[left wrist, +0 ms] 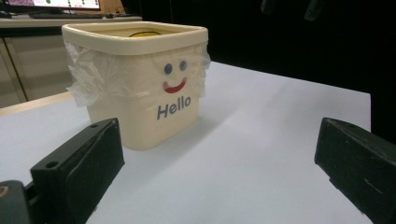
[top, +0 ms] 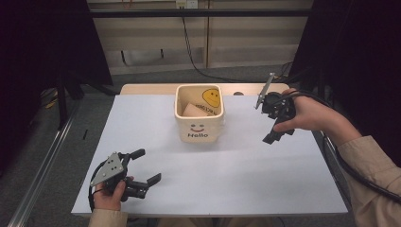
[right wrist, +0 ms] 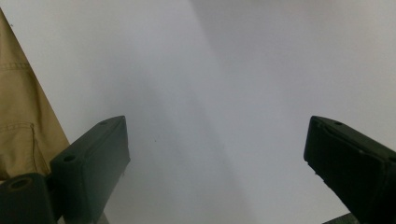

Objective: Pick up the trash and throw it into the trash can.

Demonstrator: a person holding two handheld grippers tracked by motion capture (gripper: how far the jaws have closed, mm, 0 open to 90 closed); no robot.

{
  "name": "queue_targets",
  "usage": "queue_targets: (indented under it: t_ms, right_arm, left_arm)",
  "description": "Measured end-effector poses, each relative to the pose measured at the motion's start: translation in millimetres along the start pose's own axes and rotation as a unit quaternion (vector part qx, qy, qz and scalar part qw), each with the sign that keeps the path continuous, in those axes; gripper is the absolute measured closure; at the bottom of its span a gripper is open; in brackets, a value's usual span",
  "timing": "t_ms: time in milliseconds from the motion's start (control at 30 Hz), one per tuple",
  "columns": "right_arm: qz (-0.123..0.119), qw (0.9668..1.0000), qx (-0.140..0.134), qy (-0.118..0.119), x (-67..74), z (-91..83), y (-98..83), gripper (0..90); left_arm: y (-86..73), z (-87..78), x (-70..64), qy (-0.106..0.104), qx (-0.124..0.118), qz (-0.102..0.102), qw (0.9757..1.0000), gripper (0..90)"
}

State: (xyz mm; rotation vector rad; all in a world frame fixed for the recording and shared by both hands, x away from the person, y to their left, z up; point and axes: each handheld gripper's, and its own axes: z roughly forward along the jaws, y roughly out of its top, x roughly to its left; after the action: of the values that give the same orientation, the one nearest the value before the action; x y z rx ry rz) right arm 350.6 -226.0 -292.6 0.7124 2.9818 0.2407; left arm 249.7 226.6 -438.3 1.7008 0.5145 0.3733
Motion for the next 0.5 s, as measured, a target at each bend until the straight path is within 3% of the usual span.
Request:
queue_targets:
  t_ms: [200, 233, 500]
  right_arm:
    - [0.001, 0.9999, 0.009, -0.006, 2.5, 9.4, -11.2, 6.7]
    - [0.000, 1.0000, 0.008, -0.006, 2.8, 10.5, -12.7, 6.7]
    - [-0.003, 0.9995, 0.027, -0.016, 8.8, 26.3, -25.9, 6.8]
  left_arm:
    - [-0.3, 1.1, -1.8, 0.000, -0.005, -0.011, 0.9999, 1.0]
    - [-0.1, 0.1, -0.7, -0.002, 0.000, -0.003, 1.0000, 1.0]
    - [0.2, -1.8, 0.1, 0.005, -0.002, -0.004, 1.0000, 1.1]
